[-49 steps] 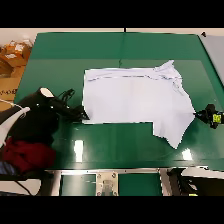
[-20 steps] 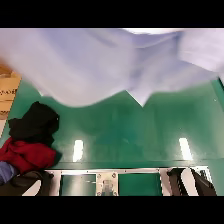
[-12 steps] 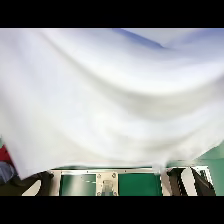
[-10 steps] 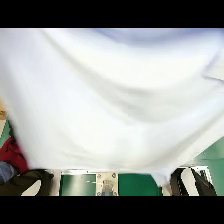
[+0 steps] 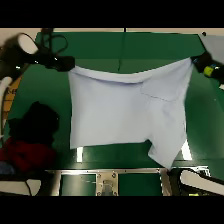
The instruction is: Fold the shirts.
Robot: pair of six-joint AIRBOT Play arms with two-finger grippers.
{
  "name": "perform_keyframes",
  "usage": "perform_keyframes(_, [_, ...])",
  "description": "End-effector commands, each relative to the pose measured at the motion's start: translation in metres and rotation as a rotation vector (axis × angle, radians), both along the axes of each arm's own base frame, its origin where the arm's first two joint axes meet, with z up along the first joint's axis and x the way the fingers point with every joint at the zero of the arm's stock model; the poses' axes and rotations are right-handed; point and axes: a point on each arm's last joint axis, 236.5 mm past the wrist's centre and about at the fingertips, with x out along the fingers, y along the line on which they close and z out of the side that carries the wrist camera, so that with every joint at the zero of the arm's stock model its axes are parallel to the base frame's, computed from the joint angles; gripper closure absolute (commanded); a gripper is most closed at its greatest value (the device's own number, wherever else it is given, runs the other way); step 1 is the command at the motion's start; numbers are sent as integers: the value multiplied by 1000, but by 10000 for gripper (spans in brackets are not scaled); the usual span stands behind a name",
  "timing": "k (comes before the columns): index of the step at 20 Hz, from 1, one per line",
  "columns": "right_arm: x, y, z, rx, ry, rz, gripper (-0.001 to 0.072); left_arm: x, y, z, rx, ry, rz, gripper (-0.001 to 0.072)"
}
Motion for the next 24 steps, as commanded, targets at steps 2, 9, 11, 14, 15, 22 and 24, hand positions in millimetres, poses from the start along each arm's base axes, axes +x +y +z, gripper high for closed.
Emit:
perform_keyframes(2, [48, -10, -97, 34, 141, 12, 698, 52, -1, -60, -44, -62, 85, 684])
perform_keyframes(9, [65, -41, -70, 23, 90, 33, 699, 65, 30, -37, -66, -80, 134, 684])
perform_keyframes(11, [46, -45, -70, 68, 119, 91, 700, 43, 42, -54, -70, 43, 123, 684])
perform_keyframes(14, [7, -50, -93, 83, 252, 184, 701, 15, 37, -77, -27, 140, 21, 684])
perform_keyframes(15, [-7, -50, -106, 76, 308, 207, 701, 10, 31, -83, -26, 152, 6, 684])
perform_keyframes(22, [-71, -52, -182, 47, 544, 242, 701, -44, 4, -133, -14, 326, -81, 684])
perform_keyframes(24, [-78, -50, -191, 49, 569, 246, 701, -51, 5, -142, -13, 351, -76, 684])
